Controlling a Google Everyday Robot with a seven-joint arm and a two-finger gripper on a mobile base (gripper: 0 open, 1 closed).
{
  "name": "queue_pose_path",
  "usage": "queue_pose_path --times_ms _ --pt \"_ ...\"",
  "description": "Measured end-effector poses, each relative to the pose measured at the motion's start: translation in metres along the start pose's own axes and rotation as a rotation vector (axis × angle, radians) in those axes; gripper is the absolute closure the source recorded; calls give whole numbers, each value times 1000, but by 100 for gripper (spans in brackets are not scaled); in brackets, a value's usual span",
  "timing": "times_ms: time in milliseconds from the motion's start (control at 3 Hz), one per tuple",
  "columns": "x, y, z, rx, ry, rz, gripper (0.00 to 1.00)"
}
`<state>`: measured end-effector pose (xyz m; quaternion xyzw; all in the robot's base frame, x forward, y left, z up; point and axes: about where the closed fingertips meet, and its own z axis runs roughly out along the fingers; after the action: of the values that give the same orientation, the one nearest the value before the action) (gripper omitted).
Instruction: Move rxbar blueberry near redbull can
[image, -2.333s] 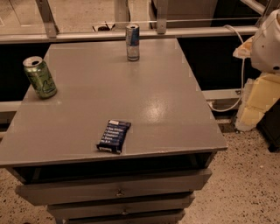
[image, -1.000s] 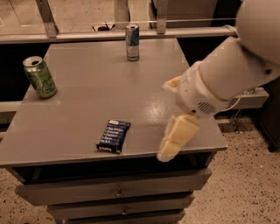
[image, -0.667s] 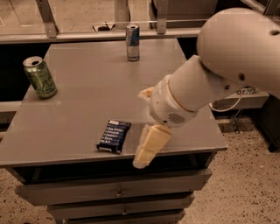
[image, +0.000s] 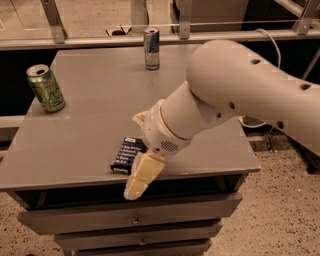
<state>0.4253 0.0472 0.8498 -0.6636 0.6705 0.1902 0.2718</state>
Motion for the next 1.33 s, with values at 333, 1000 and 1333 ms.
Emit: queue_pose_path --times_ms 333,1000,1333 --pt "2 3 18 -17 8 13 0" --pt "14 2 32 -23 32 49 16" --pt "12 0 27 -15 25 56 39"
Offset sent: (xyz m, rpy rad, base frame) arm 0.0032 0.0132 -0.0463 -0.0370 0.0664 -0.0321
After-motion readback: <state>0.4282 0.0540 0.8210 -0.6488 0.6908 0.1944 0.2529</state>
